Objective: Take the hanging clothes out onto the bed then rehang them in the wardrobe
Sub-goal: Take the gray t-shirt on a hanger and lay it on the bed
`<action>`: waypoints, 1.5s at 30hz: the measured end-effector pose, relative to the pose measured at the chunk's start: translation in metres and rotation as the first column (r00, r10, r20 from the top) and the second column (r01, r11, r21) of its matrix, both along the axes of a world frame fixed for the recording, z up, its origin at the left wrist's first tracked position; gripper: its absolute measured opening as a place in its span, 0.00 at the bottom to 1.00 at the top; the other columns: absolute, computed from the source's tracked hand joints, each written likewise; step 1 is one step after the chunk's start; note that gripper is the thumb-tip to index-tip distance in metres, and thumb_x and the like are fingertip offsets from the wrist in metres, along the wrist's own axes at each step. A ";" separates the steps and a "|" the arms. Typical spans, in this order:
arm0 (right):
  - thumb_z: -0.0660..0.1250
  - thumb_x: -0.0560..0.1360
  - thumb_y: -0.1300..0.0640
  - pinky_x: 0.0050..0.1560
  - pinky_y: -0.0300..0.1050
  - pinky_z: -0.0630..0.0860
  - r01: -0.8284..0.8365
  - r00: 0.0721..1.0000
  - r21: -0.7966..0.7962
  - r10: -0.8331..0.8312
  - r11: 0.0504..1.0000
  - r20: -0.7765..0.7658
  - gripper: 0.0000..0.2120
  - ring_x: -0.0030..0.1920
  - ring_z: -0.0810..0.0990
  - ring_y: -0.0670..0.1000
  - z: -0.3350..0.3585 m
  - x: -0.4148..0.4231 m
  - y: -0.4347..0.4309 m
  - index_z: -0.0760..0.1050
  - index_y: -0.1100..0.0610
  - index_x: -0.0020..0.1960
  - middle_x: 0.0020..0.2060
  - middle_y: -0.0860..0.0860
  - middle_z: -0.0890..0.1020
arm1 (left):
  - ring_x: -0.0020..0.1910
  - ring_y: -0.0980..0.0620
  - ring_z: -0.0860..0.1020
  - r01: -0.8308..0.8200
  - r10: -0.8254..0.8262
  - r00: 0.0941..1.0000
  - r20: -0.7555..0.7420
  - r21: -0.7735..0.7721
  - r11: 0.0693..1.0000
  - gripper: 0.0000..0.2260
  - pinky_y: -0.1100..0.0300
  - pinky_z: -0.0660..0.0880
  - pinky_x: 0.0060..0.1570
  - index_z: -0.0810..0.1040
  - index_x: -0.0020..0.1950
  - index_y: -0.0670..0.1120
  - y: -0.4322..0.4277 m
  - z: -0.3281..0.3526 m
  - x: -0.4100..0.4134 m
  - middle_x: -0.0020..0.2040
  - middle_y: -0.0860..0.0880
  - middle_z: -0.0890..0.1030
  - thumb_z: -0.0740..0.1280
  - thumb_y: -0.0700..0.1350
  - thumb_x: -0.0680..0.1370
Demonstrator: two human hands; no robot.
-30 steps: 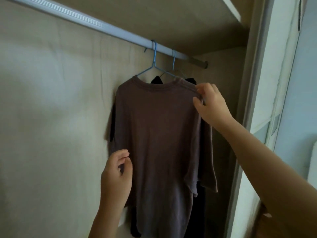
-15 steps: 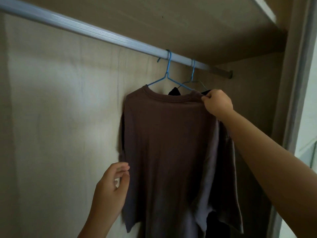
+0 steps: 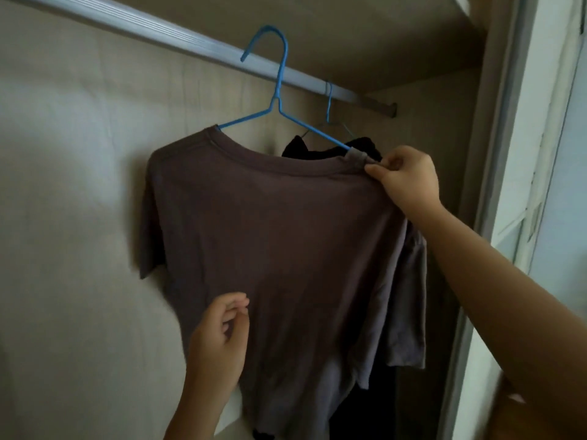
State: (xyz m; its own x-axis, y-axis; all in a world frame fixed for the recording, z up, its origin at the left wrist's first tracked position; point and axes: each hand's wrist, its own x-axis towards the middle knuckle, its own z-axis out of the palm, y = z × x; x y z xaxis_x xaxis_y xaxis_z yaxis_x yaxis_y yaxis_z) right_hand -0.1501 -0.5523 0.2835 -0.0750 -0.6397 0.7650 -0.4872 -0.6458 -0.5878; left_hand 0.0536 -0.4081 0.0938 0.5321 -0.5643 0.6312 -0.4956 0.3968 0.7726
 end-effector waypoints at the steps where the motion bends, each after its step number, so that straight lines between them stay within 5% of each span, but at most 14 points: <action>1: 0.71 0.68 0.52 0.43 0.47 0.72 -0.006 1.000 0.013 0.006 1.000 0.000 0.11 0.42 0.77 0.51 -0.008 -0.008 0.005 0.71 0.51 0.33 0.33 0.47 0.76 | 0.46 0.70 0.76 -0.005 0.005 0.999 0.043 -0.011 1.000 0.11 0.80 0.69 0.46 0.74 0.44 0.58 0.002 0.000 -0.005 0.45 0.57 0.80 0.65 0.41 0.75; 2: 0.72 0.68 0.52 0.42 0.46 0.72 -0.013 1.000 0.027 0.013 1.000 0.002 0.13 0.40 0.76 0.50 -0.017 -0.016 0.010 0.69 0.50 0.31 0.32 0.45 0.75 | 0.48 0.69 0.76 -0.002 0.003 0.997 0.077 -0.013 1.000 0.06 0.80 0.68 0.47 0.74 0.46 0.57 0.005 0.001 -0.011 0.47 0.58 0.80 0.63 0.46 0.74; 5: 0.73 0.67 0.53 0.41 0.45 0.71 0.020 1.000 0.042 -0.019 0.999 -0.023 0.15 0.37 0.76 0.50 -0.045 -0.043 0.028 0.68 0.49 0.30 0.30 0.43 0.75 | 0.51 0.65 0.76 0.023 -0.011 0.983 0.183 -0.064 0.998 0.16 0.80 0.68 0.48 0.76 0.51 0.51 0.017 0.006 -0.029 0.49 0.59 0.78 0.57 0.55 0.70; 16: 0.75 0.65 0.61 0.31 0.27 0.67 0.176 0.981 0.231 -0.190 0.957 0.040 0.13 0.27 0.74 0.39 -0.176 -0.182 0.142 0.73 0.50 0.31 0.24 0.42 0.78 | 0.49 0.56 0.75 0.140 -0.087 0.956 0.280 -0.176 0.974 0.15 0.77 0.66 0.52 0.77 0.53 0.40 0.049 0.000 -0.084 0.49 0.49 0.78 0.58 0.47 0.74; 22: 0.74 0.65 0.69 0.27 0.25 0.68 0.205 0.954 0.355 -0.268 0.912 0.138 0.13 0.25 0.73 0.40 -0.245 -0.241 0.233 0.72 0.58 0.30 0.22 0.42 0.77 | 0.52 0.49 0.75 0.184 -0.125 0.900 0.418 -0.103 0.978 0.15 0.59 0.69 0.54 0.76 0.54 0.37 0.071 -0.058 -0.100 0.50 0.41 0.80 0.60 0.46 0.74; 27: 0.78 0.44 0.38 0.26 0.28 0.69 0.166 0.916 0.445 -0.304 0.880 0.260 0.21 0.24 0.74 0.41 -0.266 -0.269 0.307 0.76 0.51 0.27 0.21 0.44 0.77 | 0.55 0.43 0.74 0.174 -0.126 0.862 0.491 -0.053 0.983 0.18 0.57 0.68 0.58 0.74 0.58 0.35 0.090 -0.101 -0.117 0.54 0.37 0.78 0.62 0.46 0.74; 31: 0.77 0.59 0.62 0.25 0.27 0.69 0.200 0.899 0.499 -0.360 0.843 0.249 0.11 0.23 0.73 0.40 -0.273 -0.290 0.342 0.77 0.51 0.26 0.21 0.44 0.77 | 0.57 0.41 0.74 0.213 -0.220 0.809 0.546 0.077 0.974 0.21 0.51 0.71 0.57 0.73 0.61 0.37 0.093 -0.108 -0.135 0.57 0.38 0.77 0.62 0.50 0.74; 34: 0.75 0.61 0.66 0.26 0.26 0.68 0.290 0.883 0.517 -0.434 0.805 0.181 0.13 0.24 0.73 0.40 -0.281 -0.305 0.357 0.75 0.52 0.26 0.21 0.44 0.77 | 0.48 0.45 0.79 0.345 -0.449 0.736 0.507 0.290 0.893 0.17 0.57 0.74 0.45 0.77 0.55 0.40 0.093 -0.110 -0.149 0.49 0.43 0.80 0.62 0.51 0.74; 37: 0.74 0.64 0.69 0.28 0.25 0.69 0.394 0.854 0.561 -0.515 0.728 0.068 0.15 0.26 0.75 0.40 -0.299 -0.314 0.364 0.76 0.52 0.29 0.24 0.43 0.79 | 0.41 0.50 0.79 0.407 -0.637 0.631 0.444 0.509 0.758 0.05 0.73 0.65 0.36 0.79 0.47 0.43 0.104 -0.132 -0.158 0.40 0.52 0.79 0.67 0.44 0.75; 39: 0.75 0.64 0.68 0.30 0.25 0.69 0.440 0.841 0.583 -0.541 0.683 -0.001 0.15 0.28 0.76 0.39 -0.315 -0.314 0.368 0.76 0.50 0.30 0.26 0.41 0.80 | 0.39 0.57 0.77 0.431 -0.719 0.606 0.341 0.619 0.656 0.02 0.72 0.67 0.33 0.77 0.43 0.49 0.114 -0.152 -0.159 0.36 0.58 0.76 0.66 0.44 0.75; 43: 0.74 0.65 0.66 0.34 0.25 0.70 0.483 0.811 0.622 -0.582 0.616 -0.053 0.16 0.32 0.77 0.38 -0.349 -0.303 0.389 0.76 0.46 0.32 0.28 0.38 0.80 | 0.42 0.68 0.75 0.475 -0.751 0.634 0.184 0.673 0.566 0.14 0.75 0.69 0.37 0.70 0.35 0.59 0.136 -0.181 -0.154 0.32 0.56 0.78 0.67 0.42 0.74; 45: 0.73 0.66 0.65 0.34 0.24 0.70 0.511 0.785 0.639 -0.614 0.575 -0.075 0.14 0.33 0.77 0.38 -0.364 -0.292 0.408 0.75 0.46 0.33 0.30 0.36 0.80 | 0.38 0.63 0.77 0.473 -0.745 0.650 0.152 0.687 0.552 0.12 0.72 0.70 0.36 0.72 0.35 0.57 0.148 -0.188 -0.153 0.32 0.54 0.78 0.67 0.41 0.74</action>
State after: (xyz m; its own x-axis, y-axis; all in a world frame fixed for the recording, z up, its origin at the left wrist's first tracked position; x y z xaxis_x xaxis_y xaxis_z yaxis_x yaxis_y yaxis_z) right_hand -0.4422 -0.1444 -0.0804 -0.6530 -0.7349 0.1830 -0.5072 0.2450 -0.8262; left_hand -0.0996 -0.2600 -0.0942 -0.2967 -0.9444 0.1420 -0.5944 0.2990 0.7465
